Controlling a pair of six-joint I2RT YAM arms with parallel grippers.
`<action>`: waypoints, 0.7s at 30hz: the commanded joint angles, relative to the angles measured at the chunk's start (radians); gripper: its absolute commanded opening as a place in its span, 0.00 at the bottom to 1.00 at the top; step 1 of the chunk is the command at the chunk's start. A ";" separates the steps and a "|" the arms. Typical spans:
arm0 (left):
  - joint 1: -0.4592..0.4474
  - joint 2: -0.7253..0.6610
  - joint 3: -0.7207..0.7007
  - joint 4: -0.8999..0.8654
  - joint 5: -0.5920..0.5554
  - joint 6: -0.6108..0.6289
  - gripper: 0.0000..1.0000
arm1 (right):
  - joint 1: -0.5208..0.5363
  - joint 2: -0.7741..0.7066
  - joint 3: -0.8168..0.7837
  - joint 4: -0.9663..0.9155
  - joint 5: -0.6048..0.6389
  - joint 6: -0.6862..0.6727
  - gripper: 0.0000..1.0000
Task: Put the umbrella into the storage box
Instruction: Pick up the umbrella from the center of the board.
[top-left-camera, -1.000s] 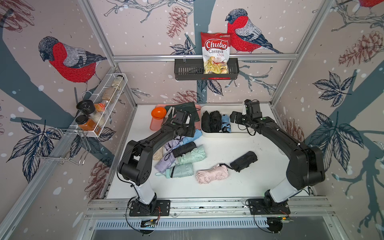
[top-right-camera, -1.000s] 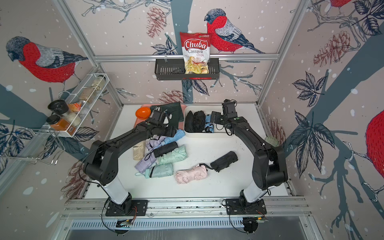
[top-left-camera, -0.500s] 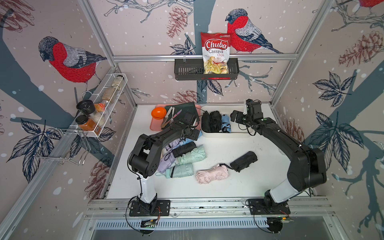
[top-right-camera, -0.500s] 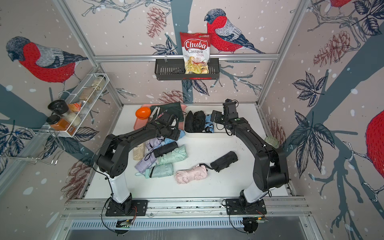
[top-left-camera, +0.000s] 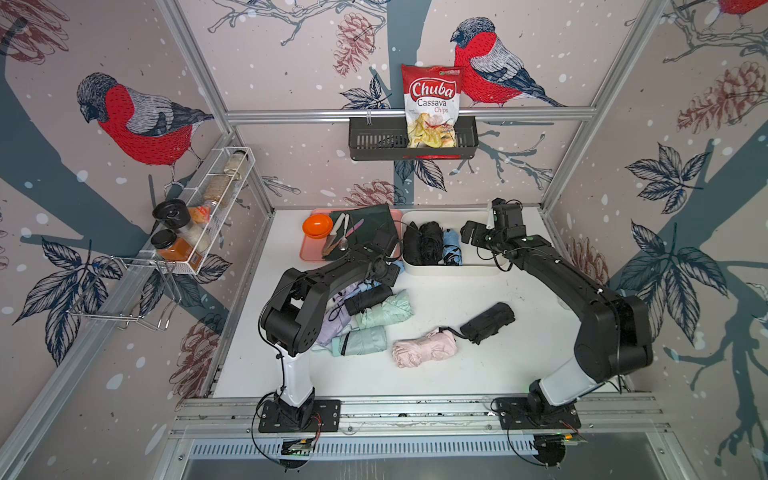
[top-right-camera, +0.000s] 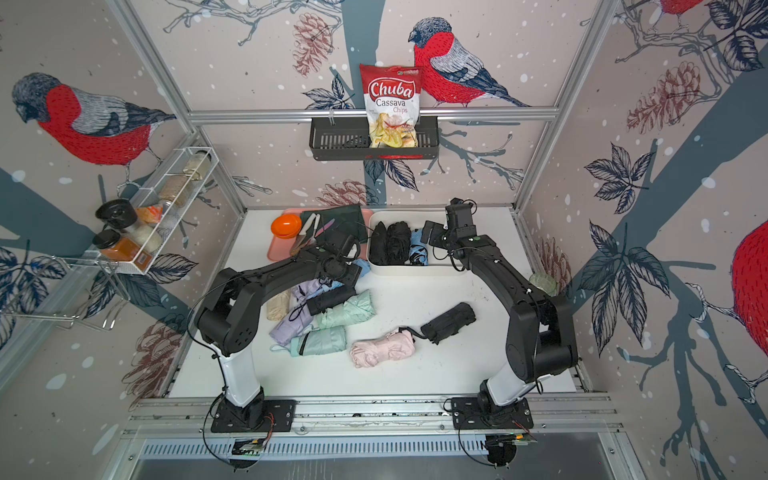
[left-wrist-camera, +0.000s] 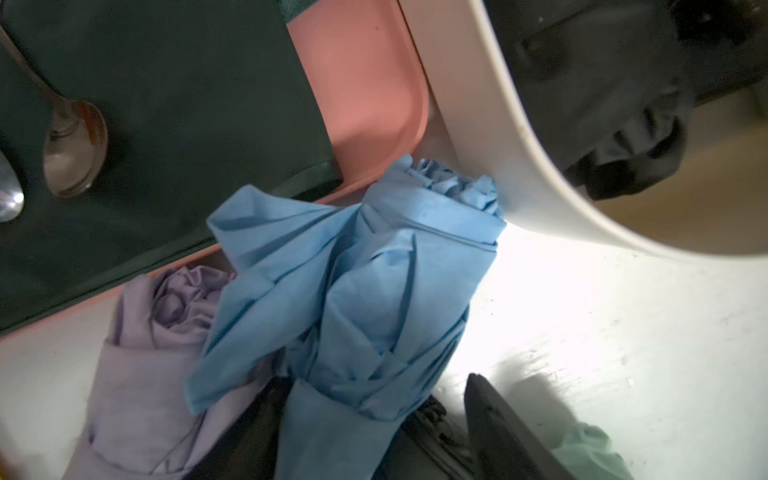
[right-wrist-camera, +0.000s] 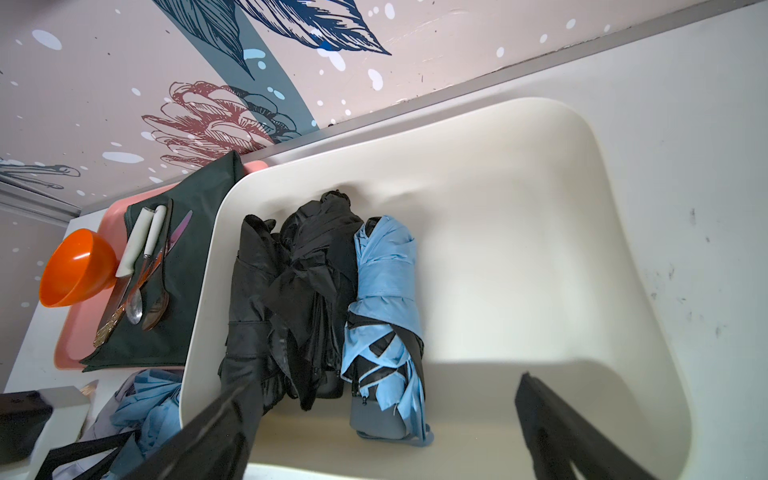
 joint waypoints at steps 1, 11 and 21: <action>-0.002 0.025 0.006 -0.043 -0.030 -0.011 0.69 | 0.000 0.007 0.002 0.019 0.001 0.000 1.00; 0.001 0.112 0.049 -0.059 -0.072 -0.002 0.71 | 0.000 0.010 0.002 0.020 -0.005 0.004 1.00; 0.014 0.074 0.044 -0.045 -0.101 -0.011 0.24 | 0.008 0.014 0.001 0.024 -0.021 0.009 1.00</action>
